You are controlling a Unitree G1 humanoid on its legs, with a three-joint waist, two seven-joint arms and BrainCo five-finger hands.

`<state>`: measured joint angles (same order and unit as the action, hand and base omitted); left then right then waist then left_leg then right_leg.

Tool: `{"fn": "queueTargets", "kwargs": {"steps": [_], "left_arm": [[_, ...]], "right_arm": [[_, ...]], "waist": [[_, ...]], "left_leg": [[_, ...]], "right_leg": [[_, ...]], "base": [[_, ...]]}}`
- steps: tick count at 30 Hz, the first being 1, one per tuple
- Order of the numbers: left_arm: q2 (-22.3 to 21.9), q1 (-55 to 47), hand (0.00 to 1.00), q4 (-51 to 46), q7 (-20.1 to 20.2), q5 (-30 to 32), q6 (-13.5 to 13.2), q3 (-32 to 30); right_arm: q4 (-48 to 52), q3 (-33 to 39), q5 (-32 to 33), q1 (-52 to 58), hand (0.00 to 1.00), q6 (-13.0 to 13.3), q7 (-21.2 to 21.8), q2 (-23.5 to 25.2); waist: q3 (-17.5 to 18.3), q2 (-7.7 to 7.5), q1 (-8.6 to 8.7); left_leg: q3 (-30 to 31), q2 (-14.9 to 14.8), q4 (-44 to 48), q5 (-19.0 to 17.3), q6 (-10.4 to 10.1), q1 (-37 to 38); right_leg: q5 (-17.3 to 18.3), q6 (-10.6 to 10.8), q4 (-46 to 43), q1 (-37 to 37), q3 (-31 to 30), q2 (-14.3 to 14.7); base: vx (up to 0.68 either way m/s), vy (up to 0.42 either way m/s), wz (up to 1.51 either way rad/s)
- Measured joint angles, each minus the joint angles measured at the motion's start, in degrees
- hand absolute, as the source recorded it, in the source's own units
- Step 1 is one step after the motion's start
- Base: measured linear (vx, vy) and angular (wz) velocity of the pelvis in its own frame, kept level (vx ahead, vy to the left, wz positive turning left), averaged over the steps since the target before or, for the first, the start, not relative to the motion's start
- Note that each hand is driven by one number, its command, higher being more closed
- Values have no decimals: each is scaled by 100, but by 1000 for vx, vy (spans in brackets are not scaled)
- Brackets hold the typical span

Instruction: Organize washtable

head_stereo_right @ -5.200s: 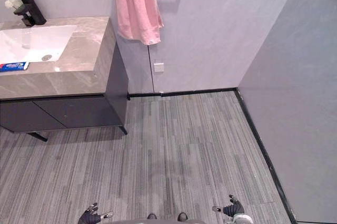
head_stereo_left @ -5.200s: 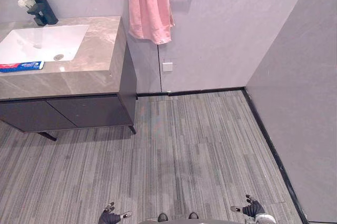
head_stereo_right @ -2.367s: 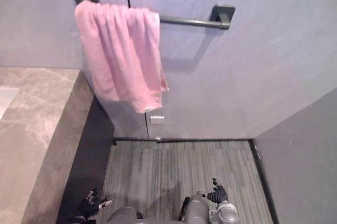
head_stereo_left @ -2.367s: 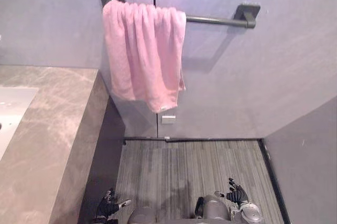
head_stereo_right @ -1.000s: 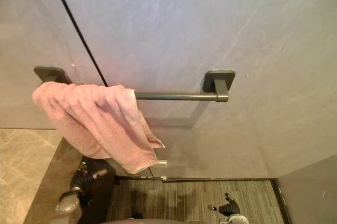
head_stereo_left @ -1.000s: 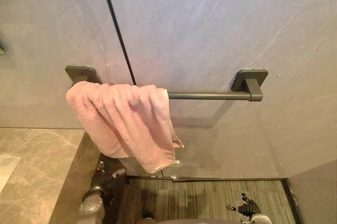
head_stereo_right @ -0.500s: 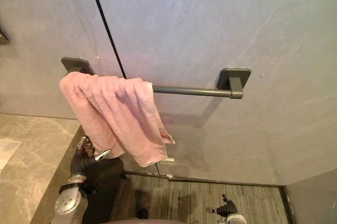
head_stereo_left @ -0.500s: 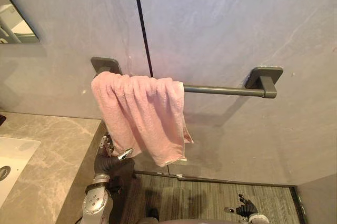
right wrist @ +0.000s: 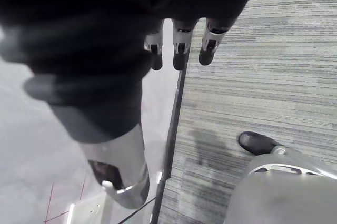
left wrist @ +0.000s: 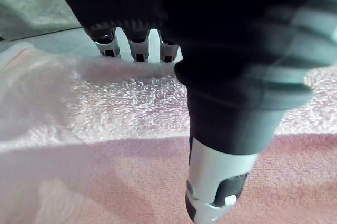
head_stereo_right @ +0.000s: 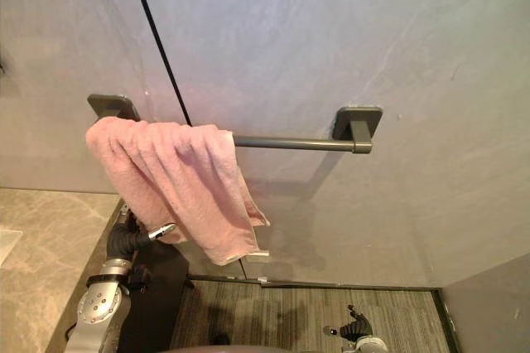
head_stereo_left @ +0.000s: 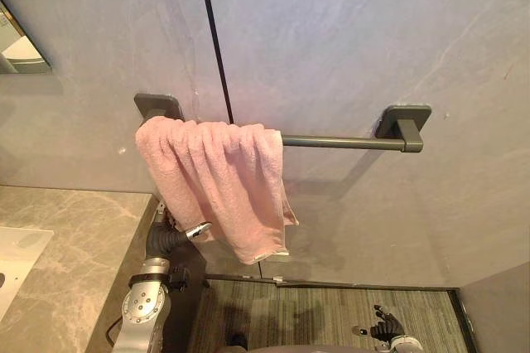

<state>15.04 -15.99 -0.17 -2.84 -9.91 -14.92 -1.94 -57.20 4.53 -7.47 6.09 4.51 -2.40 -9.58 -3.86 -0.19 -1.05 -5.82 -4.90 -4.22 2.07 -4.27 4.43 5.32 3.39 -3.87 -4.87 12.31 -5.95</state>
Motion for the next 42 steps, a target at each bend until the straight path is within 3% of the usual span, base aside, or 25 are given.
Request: {"fn": "queueTargets", "kwargs": {"steps": [11,18,22,33,42], "left_arm": [[435,334,100,123,22,163,-1,8],[436,375,100,156,20,164,-3,32],[441,378,100,155,20,167,-48,200],[451,382,100,126,22,219,-112,508],[439,384,100,-15,21,215,-128,603]], "right_arm": [[90,-128,1,-18,0,2,13,-82],[1308,-580,0,18,0,147,83,-234],[2569,-1101,30,249,0,354,401,-429],[5026,-2025,1217,539,0,549,1438,-1541],[5648,-2314,2038,-10,0,640,1509,-1728]], "waist": [[38,-69,38],[38,-80,97],[40,-84,174],[43,-84,165],[44,-85,157]], "left_leg": [[-78,4,-112,-1,0,97],[52,11,-113,-6,1,92],[68,10,-113,-6,1,92],[-22,-11,-83,-7,0,148],[-94,-17,-79,-9,1,219]], "right_leg": [[-5,3,48,5,-126,13],[-80,1,192,-5,-212,18],[-88,3,190,-9,-208,19],[-115,18,81,-5,-348,23],[-113,22,6,6,-440,25]], "base": [[6,2,-6],[13,-3,-8],[-17,-1,0],[-39,-1,-5],[-32,0,-5]]}}
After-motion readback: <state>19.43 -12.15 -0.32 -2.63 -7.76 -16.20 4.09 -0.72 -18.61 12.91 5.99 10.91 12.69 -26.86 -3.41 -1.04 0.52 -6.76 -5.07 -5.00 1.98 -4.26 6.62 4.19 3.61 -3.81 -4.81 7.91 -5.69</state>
